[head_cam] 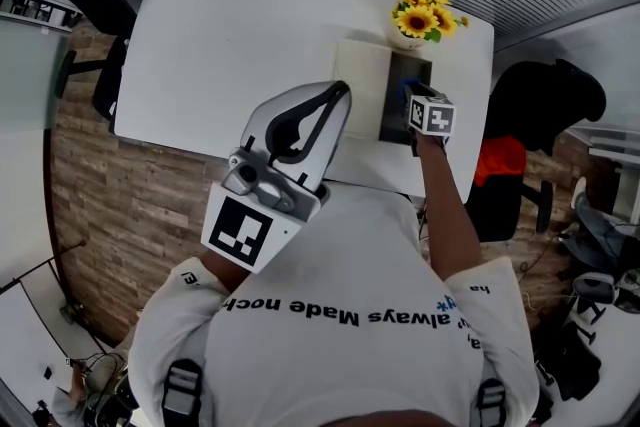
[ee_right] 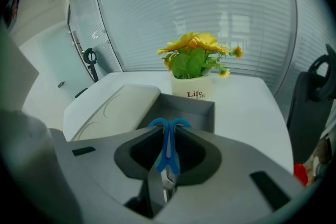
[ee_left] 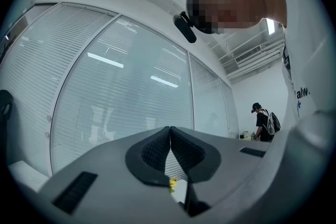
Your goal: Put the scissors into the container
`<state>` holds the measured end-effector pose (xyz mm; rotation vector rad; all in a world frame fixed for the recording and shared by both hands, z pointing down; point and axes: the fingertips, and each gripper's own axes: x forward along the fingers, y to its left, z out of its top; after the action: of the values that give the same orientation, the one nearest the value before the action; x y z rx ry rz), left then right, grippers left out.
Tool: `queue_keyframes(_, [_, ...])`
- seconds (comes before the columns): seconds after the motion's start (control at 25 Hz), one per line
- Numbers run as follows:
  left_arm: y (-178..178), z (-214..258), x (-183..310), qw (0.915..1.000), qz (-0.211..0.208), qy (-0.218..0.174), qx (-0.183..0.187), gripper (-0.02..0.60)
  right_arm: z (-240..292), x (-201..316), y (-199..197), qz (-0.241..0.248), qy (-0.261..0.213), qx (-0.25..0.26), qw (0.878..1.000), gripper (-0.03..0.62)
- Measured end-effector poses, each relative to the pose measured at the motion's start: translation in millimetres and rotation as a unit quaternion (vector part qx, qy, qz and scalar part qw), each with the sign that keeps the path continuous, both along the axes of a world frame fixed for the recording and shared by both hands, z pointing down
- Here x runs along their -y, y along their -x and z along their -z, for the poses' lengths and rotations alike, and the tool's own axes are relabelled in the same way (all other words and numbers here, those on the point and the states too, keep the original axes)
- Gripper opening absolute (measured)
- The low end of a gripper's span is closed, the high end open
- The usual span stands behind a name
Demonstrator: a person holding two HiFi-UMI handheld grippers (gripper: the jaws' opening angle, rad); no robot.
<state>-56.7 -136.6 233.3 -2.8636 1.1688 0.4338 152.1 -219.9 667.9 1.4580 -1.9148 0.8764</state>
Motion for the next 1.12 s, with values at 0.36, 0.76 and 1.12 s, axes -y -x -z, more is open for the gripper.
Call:
queue_keyframes(0.36, [3, 0, 2, 1.0, 0.0, -0.001, 0.001, 0.021, -10, 2, 2, 0.002, 0.014, -0.008, 1.0, 0.081])
queue_keyframes(0.76, [6, 2, 5, 1.0, 0.0, -0.002, 0.002, 0.021, -17, 6, 1, 0.005, 0.028, -0.02, 0.999, 0.081])
queue_keyframes(1.12, [5, 2, 8, 1.0, -0.002, -0.002, 0.003, 0.021, -20, 9, 5, 0.017, 0.039, -0.027, 0.999, 0.081])
